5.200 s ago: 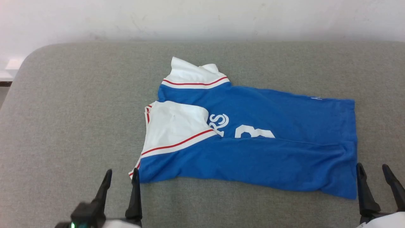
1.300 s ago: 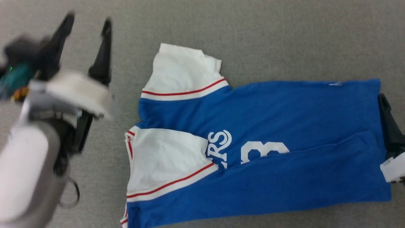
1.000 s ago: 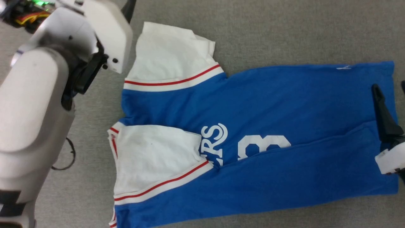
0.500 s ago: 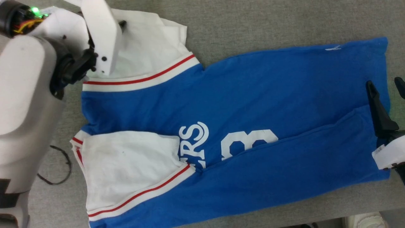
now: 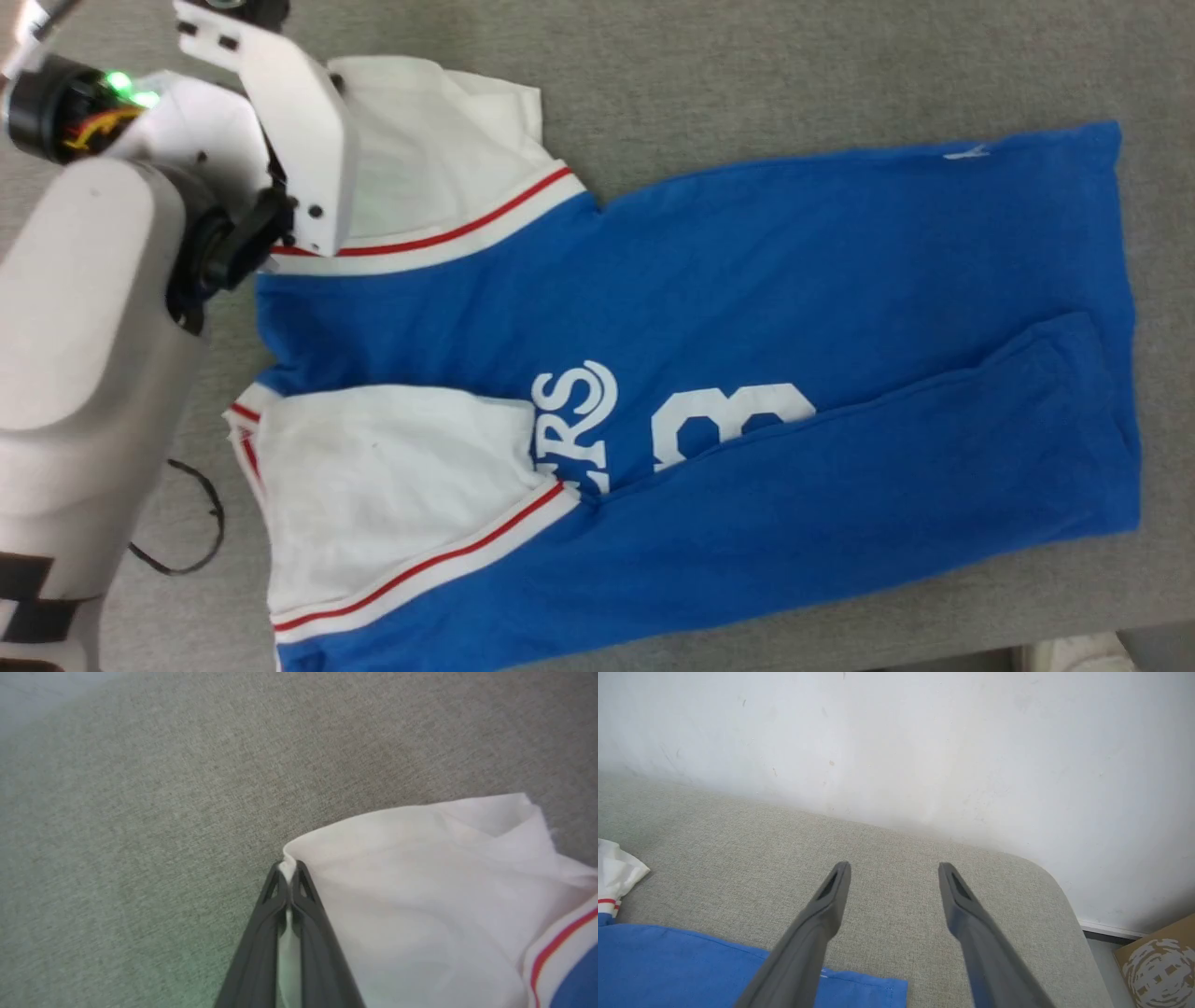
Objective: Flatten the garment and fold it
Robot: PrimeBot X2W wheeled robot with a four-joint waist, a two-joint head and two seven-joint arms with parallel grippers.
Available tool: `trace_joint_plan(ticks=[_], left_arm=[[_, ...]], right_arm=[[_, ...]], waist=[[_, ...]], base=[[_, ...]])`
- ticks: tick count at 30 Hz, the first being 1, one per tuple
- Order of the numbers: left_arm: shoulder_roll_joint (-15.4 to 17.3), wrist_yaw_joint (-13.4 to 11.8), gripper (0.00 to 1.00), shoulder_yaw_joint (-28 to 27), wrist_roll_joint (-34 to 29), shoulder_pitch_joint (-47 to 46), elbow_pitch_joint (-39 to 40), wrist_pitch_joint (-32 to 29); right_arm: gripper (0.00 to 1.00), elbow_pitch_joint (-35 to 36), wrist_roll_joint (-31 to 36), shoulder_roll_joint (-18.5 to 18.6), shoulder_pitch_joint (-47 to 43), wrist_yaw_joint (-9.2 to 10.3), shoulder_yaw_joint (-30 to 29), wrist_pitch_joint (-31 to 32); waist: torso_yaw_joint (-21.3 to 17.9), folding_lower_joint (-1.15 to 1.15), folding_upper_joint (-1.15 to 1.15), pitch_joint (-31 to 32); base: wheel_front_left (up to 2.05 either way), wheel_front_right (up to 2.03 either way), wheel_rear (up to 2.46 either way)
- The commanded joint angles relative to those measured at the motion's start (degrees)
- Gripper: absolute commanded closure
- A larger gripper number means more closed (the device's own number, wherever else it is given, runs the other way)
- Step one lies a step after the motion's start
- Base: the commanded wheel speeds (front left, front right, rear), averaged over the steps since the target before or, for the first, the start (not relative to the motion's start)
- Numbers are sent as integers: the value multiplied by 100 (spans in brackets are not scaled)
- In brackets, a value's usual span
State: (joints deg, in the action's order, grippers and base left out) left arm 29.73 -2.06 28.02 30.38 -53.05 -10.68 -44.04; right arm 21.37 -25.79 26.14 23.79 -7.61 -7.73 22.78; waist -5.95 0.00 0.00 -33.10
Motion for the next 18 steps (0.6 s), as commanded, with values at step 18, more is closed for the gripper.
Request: trace_joint_plan(ticks=[18], left_arm=[[-264, -26, 100, 152, 70, -41, 54, 103]], right_arm=[[0, -1889, -696, 353, 829, 12, 65, 2928]], waist=[[518, 0, 0, -326]], base=[[0, 0, 0]])
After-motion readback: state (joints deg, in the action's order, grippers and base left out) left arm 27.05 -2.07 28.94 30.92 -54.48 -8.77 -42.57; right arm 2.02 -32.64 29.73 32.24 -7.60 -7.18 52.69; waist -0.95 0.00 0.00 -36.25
